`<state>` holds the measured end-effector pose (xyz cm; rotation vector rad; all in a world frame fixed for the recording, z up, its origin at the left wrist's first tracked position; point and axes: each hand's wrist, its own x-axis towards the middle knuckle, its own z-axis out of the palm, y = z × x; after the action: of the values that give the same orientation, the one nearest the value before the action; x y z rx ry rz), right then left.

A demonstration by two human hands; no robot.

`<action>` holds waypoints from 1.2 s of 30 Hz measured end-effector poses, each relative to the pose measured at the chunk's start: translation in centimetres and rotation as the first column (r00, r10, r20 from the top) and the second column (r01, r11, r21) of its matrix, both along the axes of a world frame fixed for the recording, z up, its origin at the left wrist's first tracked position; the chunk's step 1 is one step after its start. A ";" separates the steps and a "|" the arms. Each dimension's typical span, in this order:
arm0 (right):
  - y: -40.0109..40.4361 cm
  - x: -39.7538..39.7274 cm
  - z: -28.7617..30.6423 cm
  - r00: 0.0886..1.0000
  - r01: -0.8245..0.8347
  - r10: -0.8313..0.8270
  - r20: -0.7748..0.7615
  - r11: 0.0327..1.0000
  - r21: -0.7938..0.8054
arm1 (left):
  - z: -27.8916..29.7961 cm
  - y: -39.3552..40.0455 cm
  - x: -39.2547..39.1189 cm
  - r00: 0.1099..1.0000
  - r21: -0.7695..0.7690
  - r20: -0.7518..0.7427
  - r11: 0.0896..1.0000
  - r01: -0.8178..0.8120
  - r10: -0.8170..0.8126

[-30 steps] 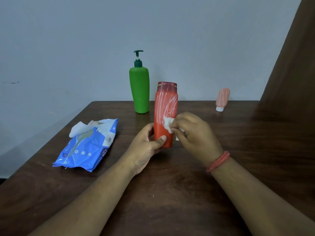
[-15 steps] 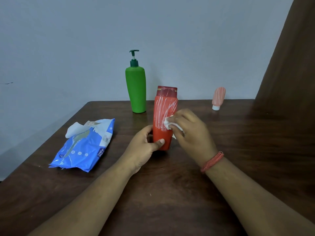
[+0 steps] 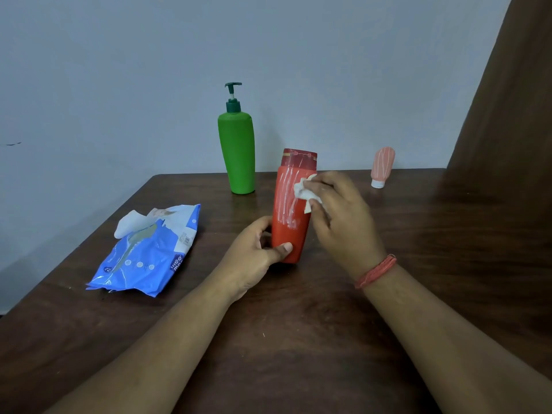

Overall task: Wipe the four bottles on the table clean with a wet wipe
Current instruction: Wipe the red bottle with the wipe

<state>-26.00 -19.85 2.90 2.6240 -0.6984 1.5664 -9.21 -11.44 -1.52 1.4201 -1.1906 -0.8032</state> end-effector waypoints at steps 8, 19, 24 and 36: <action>-0.4 -0.3 -0.1 0.999 0.029 -0.028 0.030 0.999 -0.020 | -0.1 -0.1 0.0 0.999 0.020 0.041 1.000 0.022 -0.023; -0.5 0.0 -0.6 1.000 0.019 -0.019 0.009 0.999 -0.032 | 0.0 0.0 -0.1 0.999 0.031 0.040 0.999 0.024 -0.026; -0.7 -0.4 0.3 0.982 0.084 -0.093 0.162 0.995 0.062 | 0.1 0.0 -0.1 0.994 0.058 0.084 0.996 0.069 -0.074; -0.9 -0.6 0.1 0.972 0.036 -0.091 0.214 0.968 0.247 | 0.6 0.4 -0.2 0.994 0.073 0.072 0.995 0.075 -0.080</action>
<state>-26.59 -20.74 2.96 2.5724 -1.0398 1.8898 -9.38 -11.03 -0.91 1.4794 -1.2927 -0.8594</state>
